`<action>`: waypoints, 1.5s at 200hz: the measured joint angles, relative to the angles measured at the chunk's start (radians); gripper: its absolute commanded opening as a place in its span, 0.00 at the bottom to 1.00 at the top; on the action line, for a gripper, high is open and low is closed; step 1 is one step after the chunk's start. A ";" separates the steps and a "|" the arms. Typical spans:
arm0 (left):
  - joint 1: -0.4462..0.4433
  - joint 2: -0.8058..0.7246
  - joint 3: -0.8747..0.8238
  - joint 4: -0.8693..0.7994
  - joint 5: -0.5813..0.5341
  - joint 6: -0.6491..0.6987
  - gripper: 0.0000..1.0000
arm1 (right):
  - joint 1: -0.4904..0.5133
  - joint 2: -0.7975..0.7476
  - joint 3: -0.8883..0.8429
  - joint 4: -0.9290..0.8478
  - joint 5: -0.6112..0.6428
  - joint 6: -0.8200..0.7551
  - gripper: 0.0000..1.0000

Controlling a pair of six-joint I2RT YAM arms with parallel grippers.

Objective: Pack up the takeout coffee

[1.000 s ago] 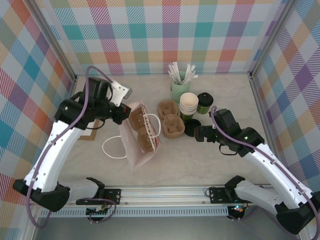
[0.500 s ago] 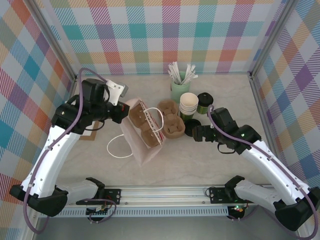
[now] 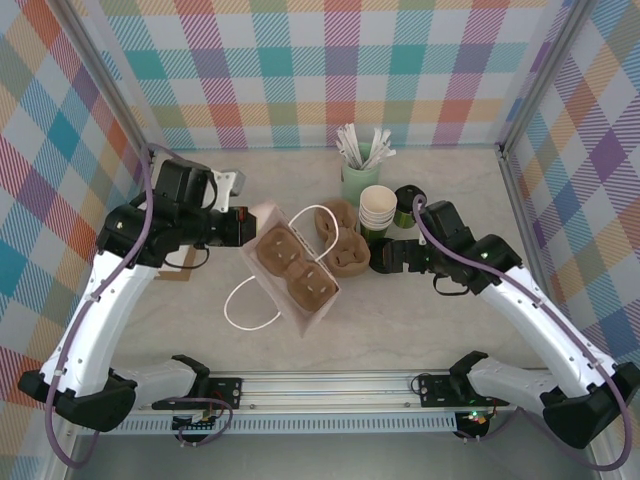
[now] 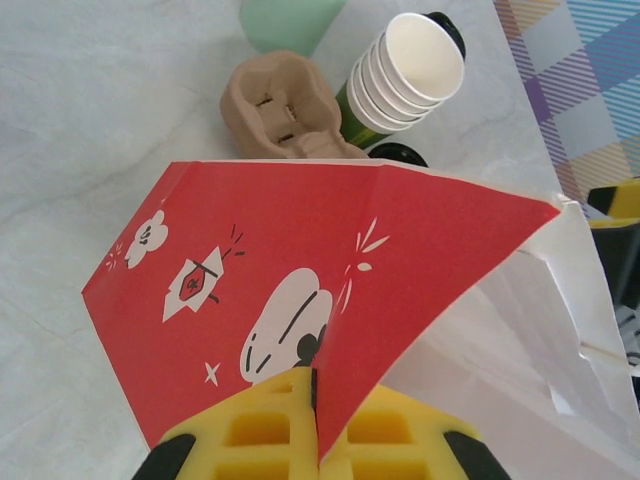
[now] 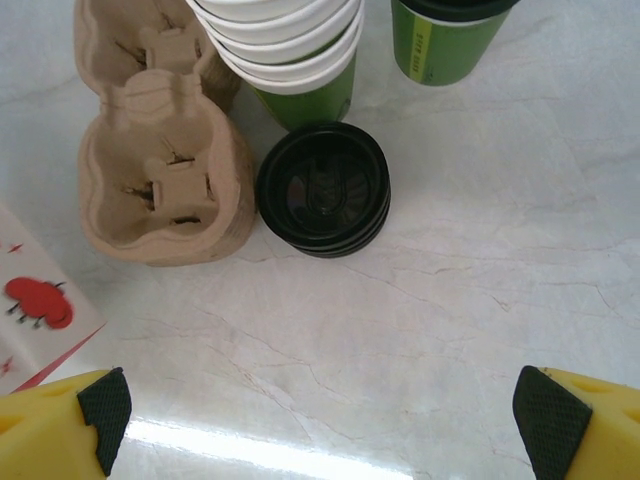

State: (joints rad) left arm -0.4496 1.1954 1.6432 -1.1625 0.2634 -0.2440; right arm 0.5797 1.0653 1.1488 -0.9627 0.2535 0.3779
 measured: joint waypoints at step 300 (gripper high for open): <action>0.111 0.163 -0.084 -0.056 -0.038 0.307 0.03 | -0.031 0.044 -0.003 -0.048 -0.065 -0.005 1.00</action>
State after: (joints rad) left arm -0.3386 1.3582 1.5589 -1.2190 0.2256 0.0635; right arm 0.5491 1.1091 1.1461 -1.0111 0.1886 0.3733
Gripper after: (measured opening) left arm 0.106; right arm 0.997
